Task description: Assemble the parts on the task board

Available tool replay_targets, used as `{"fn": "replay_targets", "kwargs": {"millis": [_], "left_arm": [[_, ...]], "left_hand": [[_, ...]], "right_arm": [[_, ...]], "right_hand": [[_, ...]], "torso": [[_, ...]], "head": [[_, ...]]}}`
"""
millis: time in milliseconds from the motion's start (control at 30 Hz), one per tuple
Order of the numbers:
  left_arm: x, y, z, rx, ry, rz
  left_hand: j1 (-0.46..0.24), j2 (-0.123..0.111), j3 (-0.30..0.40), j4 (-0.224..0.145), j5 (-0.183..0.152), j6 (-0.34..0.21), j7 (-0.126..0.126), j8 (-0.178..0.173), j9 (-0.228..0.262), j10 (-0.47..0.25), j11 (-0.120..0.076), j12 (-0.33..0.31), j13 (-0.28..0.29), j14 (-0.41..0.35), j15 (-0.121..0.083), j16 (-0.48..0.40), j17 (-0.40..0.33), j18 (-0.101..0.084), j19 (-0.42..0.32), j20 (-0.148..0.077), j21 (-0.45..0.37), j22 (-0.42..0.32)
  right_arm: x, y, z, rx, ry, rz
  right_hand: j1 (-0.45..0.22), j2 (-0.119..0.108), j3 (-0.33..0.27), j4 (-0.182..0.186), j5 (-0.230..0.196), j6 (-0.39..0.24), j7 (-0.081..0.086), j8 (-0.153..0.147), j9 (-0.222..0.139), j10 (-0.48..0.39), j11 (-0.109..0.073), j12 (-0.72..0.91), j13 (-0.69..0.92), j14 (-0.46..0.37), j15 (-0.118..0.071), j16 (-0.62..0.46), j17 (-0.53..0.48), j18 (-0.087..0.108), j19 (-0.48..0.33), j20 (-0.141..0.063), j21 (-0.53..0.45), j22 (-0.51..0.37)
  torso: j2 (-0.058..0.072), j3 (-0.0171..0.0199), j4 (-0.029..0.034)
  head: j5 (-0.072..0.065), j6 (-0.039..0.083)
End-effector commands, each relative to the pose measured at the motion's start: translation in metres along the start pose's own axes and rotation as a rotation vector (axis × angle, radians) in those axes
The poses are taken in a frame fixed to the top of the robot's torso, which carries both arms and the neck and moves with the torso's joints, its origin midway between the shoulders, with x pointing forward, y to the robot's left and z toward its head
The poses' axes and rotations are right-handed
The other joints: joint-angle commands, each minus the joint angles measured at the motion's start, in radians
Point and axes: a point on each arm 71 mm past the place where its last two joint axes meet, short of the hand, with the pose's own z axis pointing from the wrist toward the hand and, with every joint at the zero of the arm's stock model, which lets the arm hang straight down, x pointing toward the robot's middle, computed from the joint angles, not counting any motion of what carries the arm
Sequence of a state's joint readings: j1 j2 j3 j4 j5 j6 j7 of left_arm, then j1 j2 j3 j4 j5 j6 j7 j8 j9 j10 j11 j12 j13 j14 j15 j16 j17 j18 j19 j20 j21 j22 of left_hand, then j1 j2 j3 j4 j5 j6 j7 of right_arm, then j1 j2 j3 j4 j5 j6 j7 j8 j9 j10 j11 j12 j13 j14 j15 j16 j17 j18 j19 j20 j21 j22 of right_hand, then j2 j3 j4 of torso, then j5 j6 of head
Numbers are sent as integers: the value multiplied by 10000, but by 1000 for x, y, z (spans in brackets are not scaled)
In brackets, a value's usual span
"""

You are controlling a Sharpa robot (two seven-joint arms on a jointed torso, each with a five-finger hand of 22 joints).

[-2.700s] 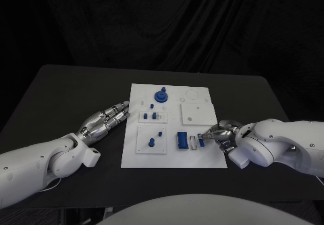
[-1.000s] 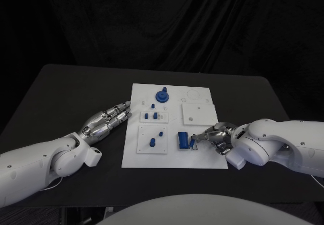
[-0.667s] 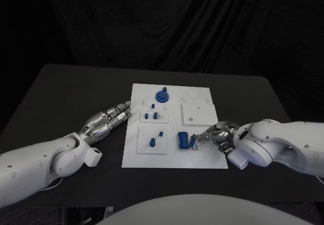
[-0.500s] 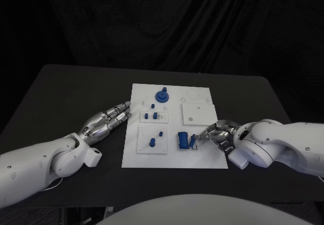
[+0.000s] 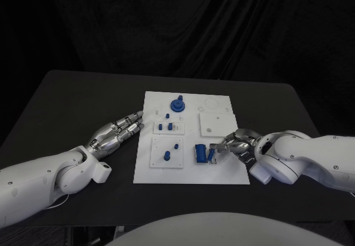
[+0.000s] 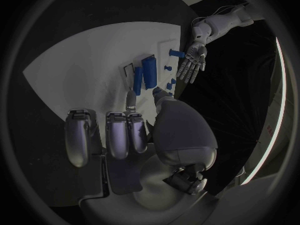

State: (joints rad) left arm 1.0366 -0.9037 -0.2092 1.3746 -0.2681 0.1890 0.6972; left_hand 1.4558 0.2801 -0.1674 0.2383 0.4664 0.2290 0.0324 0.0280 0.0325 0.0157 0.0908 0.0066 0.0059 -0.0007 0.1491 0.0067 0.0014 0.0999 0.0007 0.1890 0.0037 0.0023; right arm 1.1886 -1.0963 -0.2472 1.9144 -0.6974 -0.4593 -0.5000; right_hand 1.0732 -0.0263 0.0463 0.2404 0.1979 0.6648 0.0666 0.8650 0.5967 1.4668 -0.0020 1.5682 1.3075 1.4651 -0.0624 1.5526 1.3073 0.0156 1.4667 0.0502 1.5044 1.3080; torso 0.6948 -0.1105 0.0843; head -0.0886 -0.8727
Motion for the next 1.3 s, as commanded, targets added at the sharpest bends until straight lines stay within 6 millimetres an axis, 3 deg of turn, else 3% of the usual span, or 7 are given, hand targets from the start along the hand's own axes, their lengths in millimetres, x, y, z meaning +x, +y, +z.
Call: {"fn": "replay_targets", "kwargs": {"millis": [33, 200, 300, 933, 1100, 1167, 1300], "left_arm": [[2, 0, -1, 415, 72, -142], [2, 0, -1, 398, 79, -148], [2, 0, -1, 386, 87, -154], [2, 2, -1, 341, 122, -198], [3, 3, 0, 317, 139, -213], [3, 3, 0, 305, 145, -219], [3, 3, -1, 291, 150, -227]], "left_hand": [[59, -4, 55, -39, 51, 5, 48, 53, 13, 65, -18, 3, 16, 7, 82, -67, -14, 117, 4, 90, -27, -12], [59, -4, 55, -39, 51, 5, 48, 53, 13, 65, -18, 3, 16, 7, 82, -67, -14, 117, 4, 90, -27, -12], [59, -4, 55, -39, 51, 5, 48, 53, 13, 65, -18, 3, 16, 7, 82, -67, -14, 117, 4, 90, -27, -12], [43, 5, 82, -56, 49, 60, 169, 65, 22, 72, -52, 4, 18, 7, 85, -67, -14, 116, 5, 94, -26, -11], [43, 5, 82, -56, 49, 60, 169, 65, 22, 72, -52, 4, 18, 7, 85, -67, -14, 116, 5, 94, -26, -11], [43, 5, 82, -56, 49, 60, 169, 65, 22, 72, -52, 4, 18, 7, 85, -67, -14, 116, 5, 94, -26, -11], [40, 6, 87, -59, 49, 50, 187, 64, 20, 71, -54, 4, 18, 7, 85, -67, -14, 116, 4, 95, -27, -12]], "right_arm": [[3, -3, 0, 430, 294, -531], [4, -5, 1, 713, 352, -887], [4, -5, 3, 783, 392, -1006], [9, 0, 10, 701, 491, -1199], [10, 2, 11, 535, 463, -1171], [10, 3, 11, 451, 454, -1159], [10, 4, 11, 302, 407, -1110]], "right_hand": [[-178, 29, -285, 199, -262, 61, -103, 321, 294, 1040, -114, 26, 2633, 907, -114, -53, 1866, 60, 638, -104, -59, 2342], [-392, 145, -703, 425, -497, 233, -285, 962, 933, 1040, -266, 26, 2633, 899, -245, -69, 1822, 66, 630, -227, -83, 2335], [-390, 208, -800, 427, -470, 242, -335, 1106, 1118, 1040, -313, 26, 2633, 899, -286, -71, 1818, 65, 630, -267, -85, 2335], [318, 466, -970, 129, 764, 6, -405, 1203, 1693, 1040, -392, 26, 2633, 896, -370, -82, 1794, 70, 622, -365, -113, 2327], [306, 585, -1039, 243, 1313, -172, -354, 1025, 1751, 1040, -351, 26, 2633, 889, -339, -94, 1762, 80, 602, -345, -153, 2314], [338, 662, -1041, 323, 1952, -210, -331, 905, 1767, 1040, -327, 26, 2633, 886, -319, -101, 1743, 84, 592, -326, -171, 2308], [513, 696, -968, 350, 2757, -337, -299, 733, 1788, 1040, -301, 26, 2633, 885, -297, -102, 1744, 95, 572, -305, -209, 2294]], "torso": [[4, -6, 0], [0, -8, 0], [-1, -6, -4], [-8, 0, 4], [-6, 3, 0], [-7, 2, -3], [-6, -1, -3]], "head": [[9, 1], [19, 1], [20, 1], [8, 1], [21, 1], [20, 1], [33, 1]]}}
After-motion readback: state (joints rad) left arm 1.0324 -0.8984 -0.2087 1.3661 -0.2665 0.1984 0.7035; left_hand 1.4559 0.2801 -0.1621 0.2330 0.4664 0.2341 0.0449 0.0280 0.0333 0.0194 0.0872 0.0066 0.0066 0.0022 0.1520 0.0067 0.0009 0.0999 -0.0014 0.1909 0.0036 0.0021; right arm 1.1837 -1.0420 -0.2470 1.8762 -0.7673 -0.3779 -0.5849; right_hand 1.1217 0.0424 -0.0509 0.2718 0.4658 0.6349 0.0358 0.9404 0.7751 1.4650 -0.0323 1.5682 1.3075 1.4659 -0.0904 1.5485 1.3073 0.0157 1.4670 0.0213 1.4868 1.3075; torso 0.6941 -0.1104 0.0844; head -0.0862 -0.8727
